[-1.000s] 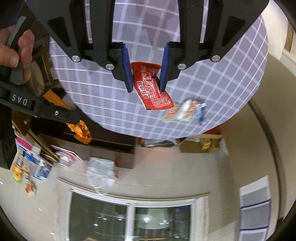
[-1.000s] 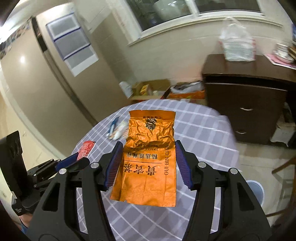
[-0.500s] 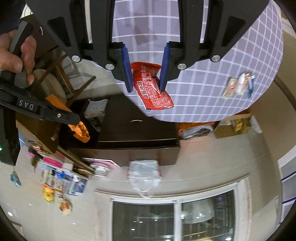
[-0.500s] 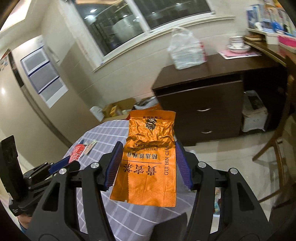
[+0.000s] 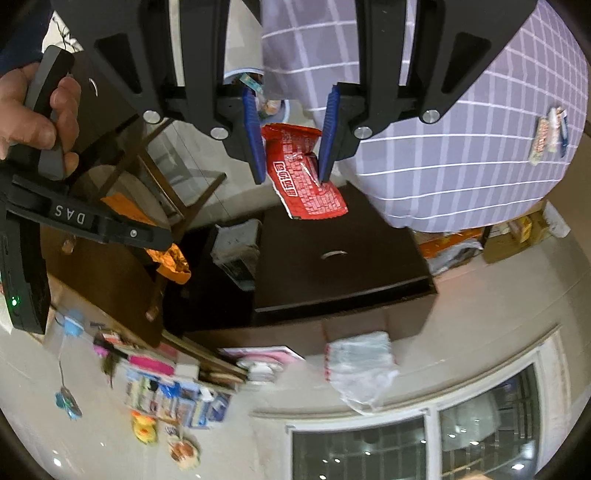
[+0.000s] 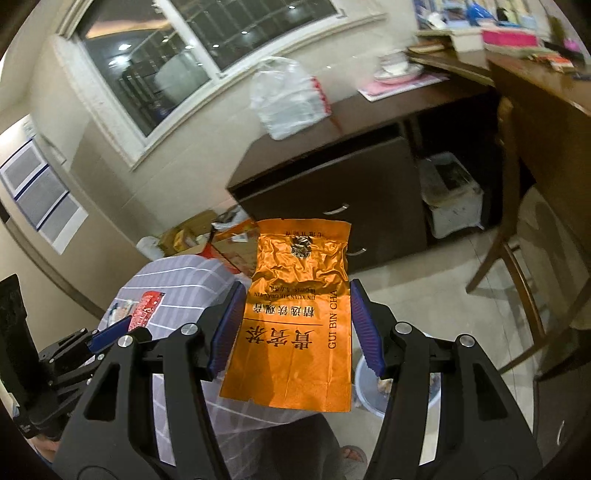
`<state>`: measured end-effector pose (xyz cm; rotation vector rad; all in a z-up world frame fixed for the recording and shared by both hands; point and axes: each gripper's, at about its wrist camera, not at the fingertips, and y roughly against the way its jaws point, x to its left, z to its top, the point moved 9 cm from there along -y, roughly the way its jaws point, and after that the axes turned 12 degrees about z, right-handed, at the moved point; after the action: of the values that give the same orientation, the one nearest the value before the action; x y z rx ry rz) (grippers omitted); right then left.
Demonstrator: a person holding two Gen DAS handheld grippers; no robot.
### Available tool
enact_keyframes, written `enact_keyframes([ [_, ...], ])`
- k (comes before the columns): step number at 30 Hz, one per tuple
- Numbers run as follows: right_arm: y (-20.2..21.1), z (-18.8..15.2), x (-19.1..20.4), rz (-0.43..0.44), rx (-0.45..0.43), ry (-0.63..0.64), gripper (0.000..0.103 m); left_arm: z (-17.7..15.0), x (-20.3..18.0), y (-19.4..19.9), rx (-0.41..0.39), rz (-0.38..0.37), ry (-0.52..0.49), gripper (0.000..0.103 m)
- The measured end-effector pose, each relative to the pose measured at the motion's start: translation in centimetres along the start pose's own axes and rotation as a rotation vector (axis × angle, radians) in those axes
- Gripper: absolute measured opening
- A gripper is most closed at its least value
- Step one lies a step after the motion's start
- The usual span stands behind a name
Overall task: Collect trash
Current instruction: 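Carry the red and orange packets to the wastebasket and release both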
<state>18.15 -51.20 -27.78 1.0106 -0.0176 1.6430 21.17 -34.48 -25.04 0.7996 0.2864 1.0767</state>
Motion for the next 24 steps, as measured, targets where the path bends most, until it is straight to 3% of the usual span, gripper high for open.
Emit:
enact_keyframes([
  [17, -3.6, -4.1, -10.9, -0.040, 0.101, -0.235, 0.058, -2.5, -10.2, -10.5, 0.237, -0.125, -0.152, 0.030],
  [18, -4.2, -4.6, -11.7, -0.050, 0.118, -0.255, 0.059, -2.9, -10.7, -11.1, 0.262, -0.155, -0.152, 0.034],
  [19, -4.7, -5.1, -12.2, -0.055, 0.131, -0.274, 0.072, -3.3, -11.0, -11.5, 0.289, -0.163, -0.159, 0.040],
  [21, -5.3, -6.1, -13.6, -0.077, 0.151, -0.322, 0.086, -3.9, -10.5, -12.1, 0.305, -0.122, -0.152, 0.071],
  [24, -5.3, -7.3, -14.5, -0.088, 0.163, -0.369, 0.094, -3.6, -9.3, -11.2, 0.262, -0.112, -0.121, 0.080],
])
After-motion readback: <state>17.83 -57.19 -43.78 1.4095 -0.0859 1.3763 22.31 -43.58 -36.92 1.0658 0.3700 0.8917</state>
